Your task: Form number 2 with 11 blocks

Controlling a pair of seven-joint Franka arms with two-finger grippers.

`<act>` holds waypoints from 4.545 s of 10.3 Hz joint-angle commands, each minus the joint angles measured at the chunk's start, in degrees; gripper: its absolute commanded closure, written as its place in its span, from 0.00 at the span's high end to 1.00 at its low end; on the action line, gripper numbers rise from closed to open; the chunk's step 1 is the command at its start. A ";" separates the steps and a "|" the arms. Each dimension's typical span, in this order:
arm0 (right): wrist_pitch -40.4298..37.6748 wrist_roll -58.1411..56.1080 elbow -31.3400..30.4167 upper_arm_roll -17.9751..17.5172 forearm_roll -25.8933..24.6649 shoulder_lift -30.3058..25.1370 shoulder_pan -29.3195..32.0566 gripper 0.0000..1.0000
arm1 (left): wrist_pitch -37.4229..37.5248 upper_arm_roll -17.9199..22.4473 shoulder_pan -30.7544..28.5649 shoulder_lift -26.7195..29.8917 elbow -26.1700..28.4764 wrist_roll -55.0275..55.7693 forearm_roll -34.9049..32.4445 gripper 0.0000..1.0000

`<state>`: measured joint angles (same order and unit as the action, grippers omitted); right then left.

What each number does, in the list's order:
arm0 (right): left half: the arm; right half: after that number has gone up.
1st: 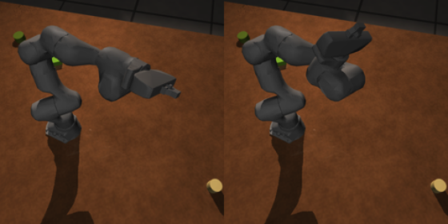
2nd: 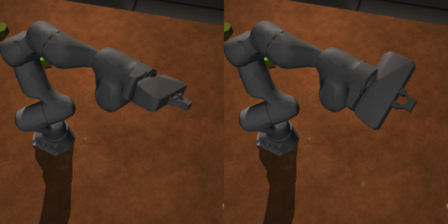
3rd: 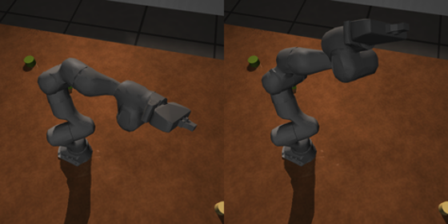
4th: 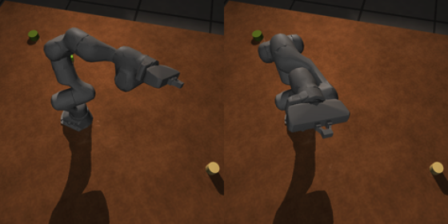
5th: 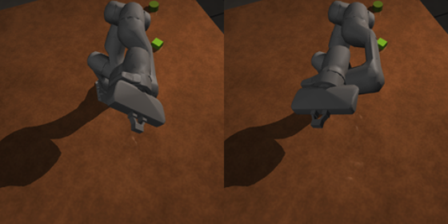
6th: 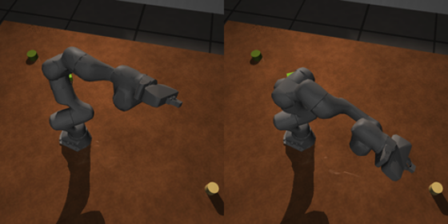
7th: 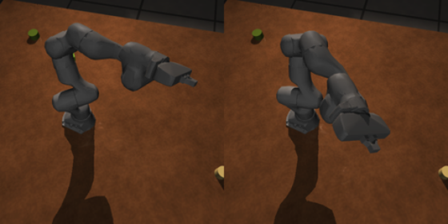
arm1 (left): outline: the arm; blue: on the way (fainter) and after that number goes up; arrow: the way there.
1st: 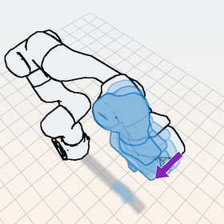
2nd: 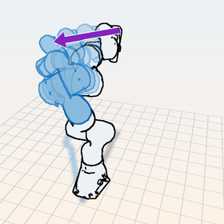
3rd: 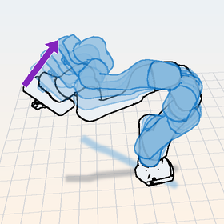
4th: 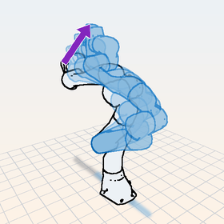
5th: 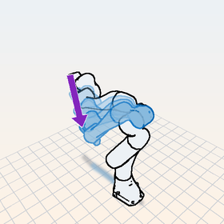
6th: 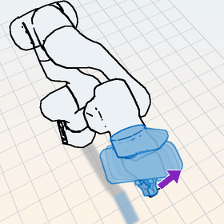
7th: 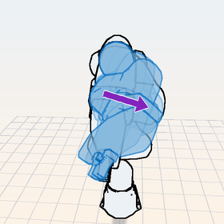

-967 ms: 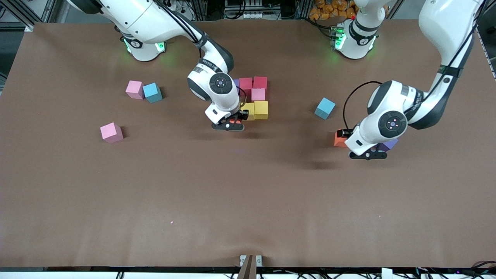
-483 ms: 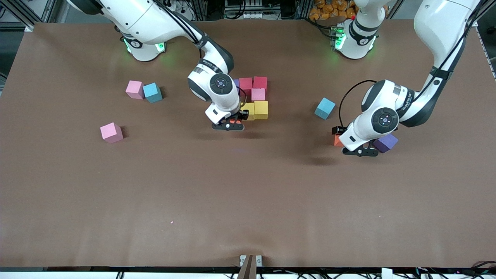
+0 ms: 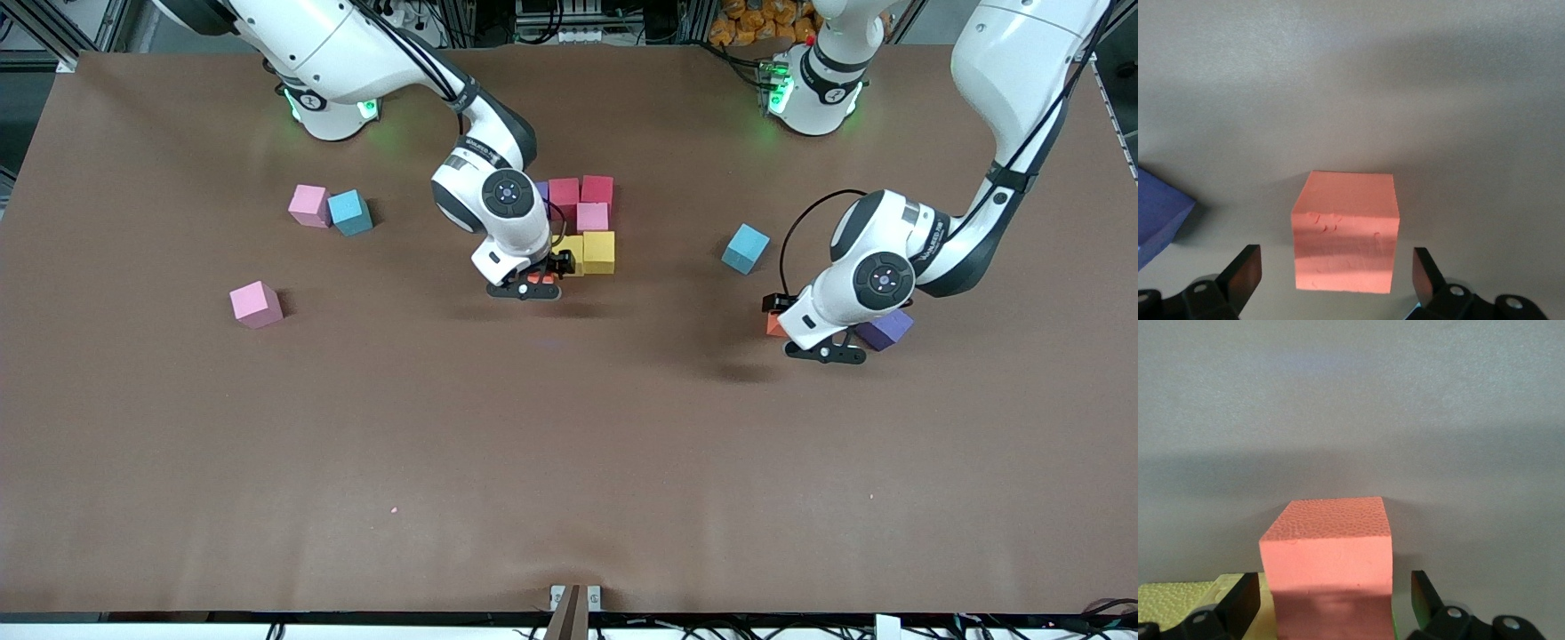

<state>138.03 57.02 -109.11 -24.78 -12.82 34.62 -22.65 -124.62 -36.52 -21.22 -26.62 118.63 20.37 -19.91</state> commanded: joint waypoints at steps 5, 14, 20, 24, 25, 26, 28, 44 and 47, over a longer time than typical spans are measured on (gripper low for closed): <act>-7.57 -4.79 -1.70 -0.18 -0.98 -12.09 4.44 1.00 | -2.73 -0.22 -1.37 -3.08 0.46 -0.60 -4.09 1.00; -6.29 -53.61 -22.89 0.00 -0.63 -28.82 32.10 1.00 | -2.56 -0.57 1.53 -3.53 -1.91 6.86 -3.21 0.65; -0.13 -76.24 -26.85 0.08 -0.63 -28.11 47.15 1.00 | -2.30 -0.39 12.94 -7.29 -14.37 21.25 2.42 0.63; 8.45 -87.59 -27.56 0.17 -1.16 -20.50 57.61 1.00 | -2.30 -0.13 21.46 -14.41 -25.97 38.37 2.68 0.59; 9.79 -88.13 -27.64 0.17 -1.16 -18.03 59.02 1.00 | -2.30 -0.13 23.40 -15.73 -28.69 41.21 2.51 0.59; 9.19 -87.96 -27.64 0.17 -1.16 -17.57 59.21 1.00 | -2.30 -0.04 24.81 -15.92 -29.59 40.98 2.16 0.59; 8.92 -87.78 -27.64 0.08 -1.16 -17.48 60.09 1.00 | -2.30 0.66 29.27 -18.63 -35.71 40.71 2.15 0.59; -11.91 -85.43 -16.09 9.05 2.53 -26.88 36.81 0.35 | 4.56 9.80 49.26 -29.45 -51.83 26.65 10.50 0.59; -15.87 -84.71 -13.32 8.96 6.57 -26.62 35.84 0.35 | 4.82 9.80 49.34 -29.81 -52.01 24.89 11.11 0.58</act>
<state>122.41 -28.37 -122.40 -16.52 -7.73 8.29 13.76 -121.35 -27.28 27.24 -55.62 68.92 47.00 -10.94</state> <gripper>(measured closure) 0.419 0.401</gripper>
